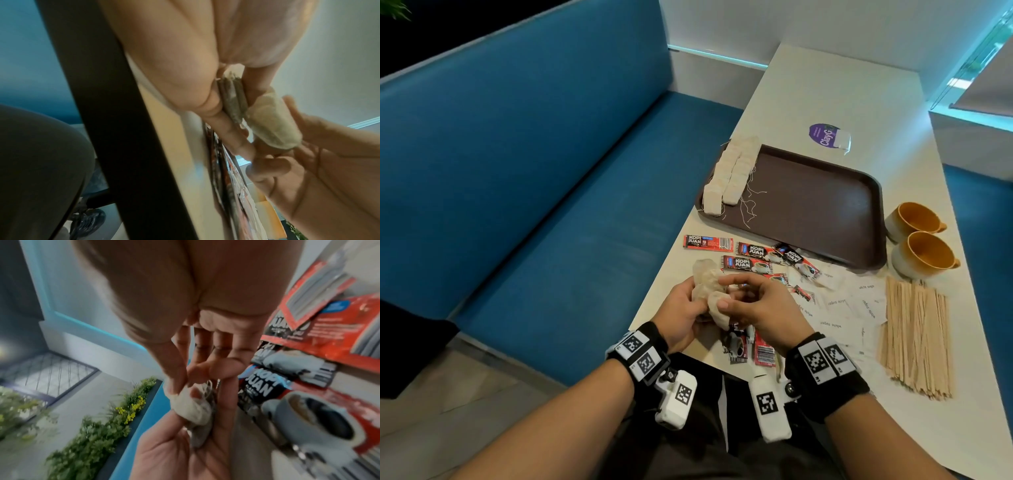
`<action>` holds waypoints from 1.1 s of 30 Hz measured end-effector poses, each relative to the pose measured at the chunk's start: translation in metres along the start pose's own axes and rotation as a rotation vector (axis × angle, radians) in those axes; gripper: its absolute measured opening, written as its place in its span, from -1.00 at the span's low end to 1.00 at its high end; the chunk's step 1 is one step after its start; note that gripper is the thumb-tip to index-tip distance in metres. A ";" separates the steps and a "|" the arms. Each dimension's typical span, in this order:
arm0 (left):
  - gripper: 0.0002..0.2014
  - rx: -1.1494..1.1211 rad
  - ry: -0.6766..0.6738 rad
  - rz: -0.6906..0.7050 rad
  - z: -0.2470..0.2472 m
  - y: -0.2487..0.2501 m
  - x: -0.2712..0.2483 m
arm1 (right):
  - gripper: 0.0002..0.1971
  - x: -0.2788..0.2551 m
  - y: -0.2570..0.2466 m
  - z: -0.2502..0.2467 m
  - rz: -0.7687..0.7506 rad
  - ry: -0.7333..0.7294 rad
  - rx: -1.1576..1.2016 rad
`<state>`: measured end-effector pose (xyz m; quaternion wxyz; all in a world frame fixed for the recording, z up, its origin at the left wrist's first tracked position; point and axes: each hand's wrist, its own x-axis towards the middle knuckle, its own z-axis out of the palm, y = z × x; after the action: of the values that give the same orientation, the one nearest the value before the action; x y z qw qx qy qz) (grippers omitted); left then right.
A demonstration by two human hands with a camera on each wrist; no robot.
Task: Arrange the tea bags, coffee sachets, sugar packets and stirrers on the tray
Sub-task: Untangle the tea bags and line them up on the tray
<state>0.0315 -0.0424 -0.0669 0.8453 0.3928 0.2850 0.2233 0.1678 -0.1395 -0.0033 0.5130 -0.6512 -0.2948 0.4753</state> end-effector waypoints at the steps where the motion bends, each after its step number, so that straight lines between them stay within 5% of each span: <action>1: -0.64 -0.001 0.000 0.006 -0.001 -0.001 0.000 | -0.61 0.001 0.000 0.001 -0.021 0.021 -0.028; 16: -0.44 -0.049 -0.019 0.013 0.002 0.003 -0.002 | -0.94 0.003 0.004 -0.003 -0.085 0.166 -0.205; 22: -0.43 -0.079 -0.104 -0.059 0.001 0.008 -0.006 | -0.90 -0.001 -0.002 -0.022 -0.143 0.242 -0.049; 28: -0.50 -0.115 -0.102 -0.047 0.002 0.008 -0.005 | -0.96 -0.002 -0.015 -0.033 -0.129 0.134 0.122; 33: -0.48 -0.101 -0.040 -0.037 0.006 0.008 -0.006 | -0.94 0.001 -0.010 -0.027 -0.006 0.016 0.029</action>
<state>0.0298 -0.0445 -0.0558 0.8736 0.3485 0.2638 0.2138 0.1944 -0.1462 0.0059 0.5259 -0.6466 -0.2858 0.4729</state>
